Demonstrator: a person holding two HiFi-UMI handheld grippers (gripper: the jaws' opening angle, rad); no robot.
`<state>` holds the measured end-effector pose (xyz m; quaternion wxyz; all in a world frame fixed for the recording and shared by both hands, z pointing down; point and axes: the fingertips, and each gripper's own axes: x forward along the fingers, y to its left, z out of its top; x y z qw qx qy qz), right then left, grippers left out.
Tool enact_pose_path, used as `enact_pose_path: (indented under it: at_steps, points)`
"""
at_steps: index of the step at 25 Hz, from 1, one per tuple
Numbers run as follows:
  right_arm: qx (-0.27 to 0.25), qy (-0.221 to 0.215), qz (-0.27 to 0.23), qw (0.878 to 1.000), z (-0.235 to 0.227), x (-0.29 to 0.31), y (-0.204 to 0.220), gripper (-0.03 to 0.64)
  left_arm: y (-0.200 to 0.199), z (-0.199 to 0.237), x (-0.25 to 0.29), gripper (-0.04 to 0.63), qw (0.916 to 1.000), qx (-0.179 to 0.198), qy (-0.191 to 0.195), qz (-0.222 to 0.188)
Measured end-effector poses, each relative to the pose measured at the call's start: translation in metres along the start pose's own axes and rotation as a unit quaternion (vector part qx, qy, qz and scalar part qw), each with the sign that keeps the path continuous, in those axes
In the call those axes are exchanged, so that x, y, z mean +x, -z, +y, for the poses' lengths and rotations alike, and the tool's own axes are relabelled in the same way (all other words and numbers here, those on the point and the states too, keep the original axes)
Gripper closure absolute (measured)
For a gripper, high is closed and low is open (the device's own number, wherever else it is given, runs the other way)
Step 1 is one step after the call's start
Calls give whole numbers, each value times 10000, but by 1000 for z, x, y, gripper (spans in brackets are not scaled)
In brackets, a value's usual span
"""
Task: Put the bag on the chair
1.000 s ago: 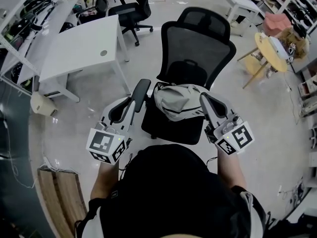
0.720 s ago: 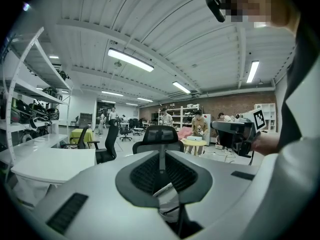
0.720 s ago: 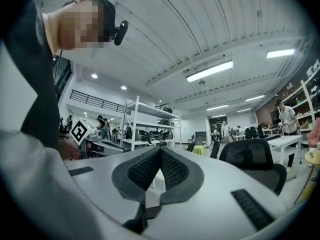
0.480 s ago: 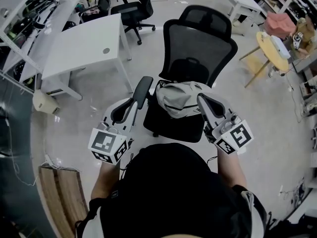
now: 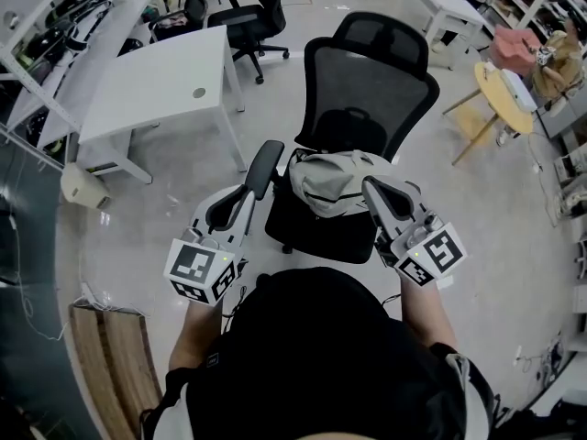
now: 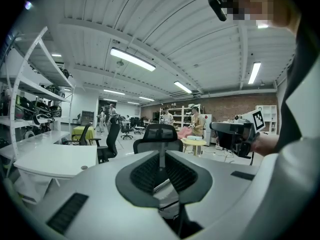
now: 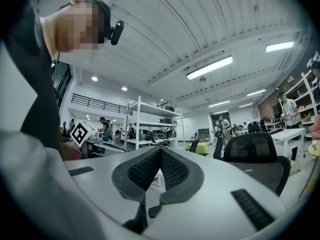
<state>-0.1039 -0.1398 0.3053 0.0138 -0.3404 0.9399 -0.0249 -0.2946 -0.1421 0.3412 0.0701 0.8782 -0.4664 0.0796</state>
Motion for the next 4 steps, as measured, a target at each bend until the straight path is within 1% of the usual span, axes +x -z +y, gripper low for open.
enact_pose_path:
  at_steps: [4]
  points:
    - [36,-123,11,9999,5,4,1,589,2,4,-4,551,9999,-61,-98,12]
